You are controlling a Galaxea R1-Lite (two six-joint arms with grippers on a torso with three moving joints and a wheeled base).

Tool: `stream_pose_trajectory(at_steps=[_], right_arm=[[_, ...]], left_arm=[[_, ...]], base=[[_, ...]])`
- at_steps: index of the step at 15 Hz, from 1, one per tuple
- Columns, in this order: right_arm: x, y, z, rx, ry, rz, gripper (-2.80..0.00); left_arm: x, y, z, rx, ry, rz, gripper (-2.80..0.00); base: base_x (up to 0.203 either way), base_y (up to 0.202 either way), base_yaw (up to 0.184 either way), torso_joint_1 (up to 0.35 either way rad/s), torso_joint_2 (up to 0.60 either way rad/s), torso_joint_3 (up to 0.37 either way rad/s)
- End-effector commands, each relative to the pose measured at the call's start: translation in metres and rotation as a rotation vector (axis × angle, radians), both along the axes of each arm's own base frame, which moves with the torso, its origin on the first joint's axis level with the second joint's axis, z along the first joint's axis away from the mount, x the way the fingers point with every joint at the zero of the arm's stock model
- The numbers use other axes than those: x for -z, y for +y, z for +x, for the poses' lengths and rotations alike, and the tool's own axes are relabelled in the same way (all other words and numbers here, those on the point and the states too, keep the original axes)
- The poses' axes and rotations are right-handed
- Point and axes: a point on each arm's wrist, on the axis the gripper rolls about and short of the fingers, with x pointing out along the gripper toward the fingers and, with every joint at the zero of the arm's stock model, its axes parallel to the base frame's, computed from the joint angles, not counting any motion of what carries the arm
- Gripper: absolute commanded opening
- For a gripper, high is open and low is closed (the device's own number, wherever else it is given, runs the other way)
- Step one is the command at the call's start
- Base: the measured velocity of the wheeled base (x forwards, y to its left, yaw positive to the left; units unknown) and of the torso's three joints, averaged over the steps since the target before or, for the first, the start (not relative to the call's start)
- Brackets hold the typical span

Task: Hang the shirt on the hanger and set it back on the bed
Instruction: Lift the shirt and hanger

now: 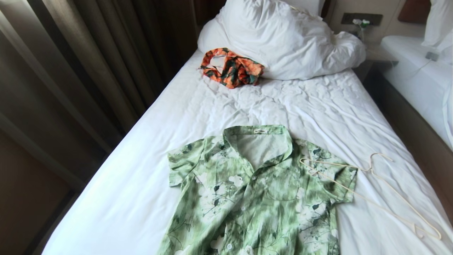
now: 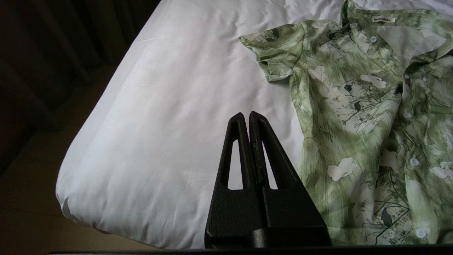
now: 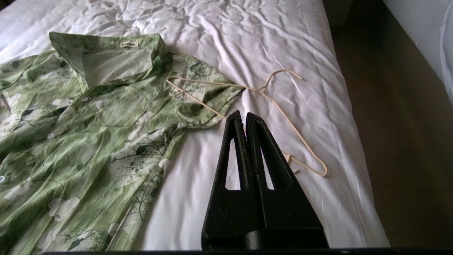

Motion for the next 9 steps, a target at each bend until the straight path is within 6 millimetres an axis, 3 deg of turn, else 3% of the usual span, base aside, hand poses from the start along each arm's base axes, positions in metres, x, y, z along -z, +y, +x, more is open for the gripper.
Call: stream_pose_trajectory(at_steps=[1, 6, 9], right_arm=[[-0.022, 0.0, 0.006, 0.001, 0.027, 0.0, -2.8], [-0.072, -0.001, 0.026, 0.03, 0.062, 0.008, -2.8], [-0.097, -0.002, 0.056, 0.073, 0.144, 0.084, -2.8]], left_arm=[[0.0, 0.0, 0.0, -0.001, 0.001, -0.001, -2.8], [0.0, 0.0, 0.0, -0.001, 0.002, -0.001, -2.8], [0.0, 0.0, 0.0, -0.001, 0.002, -0.001, -2.8]], base=[[0.0, 0.0, 0.0, 0.0, 0.0, 0.0], [0.0, 0.0, 0.0, 0.0, 0.0, 0.0], [0.0, 0.0, 0.0, 0.0, 0.0, 0.0]])
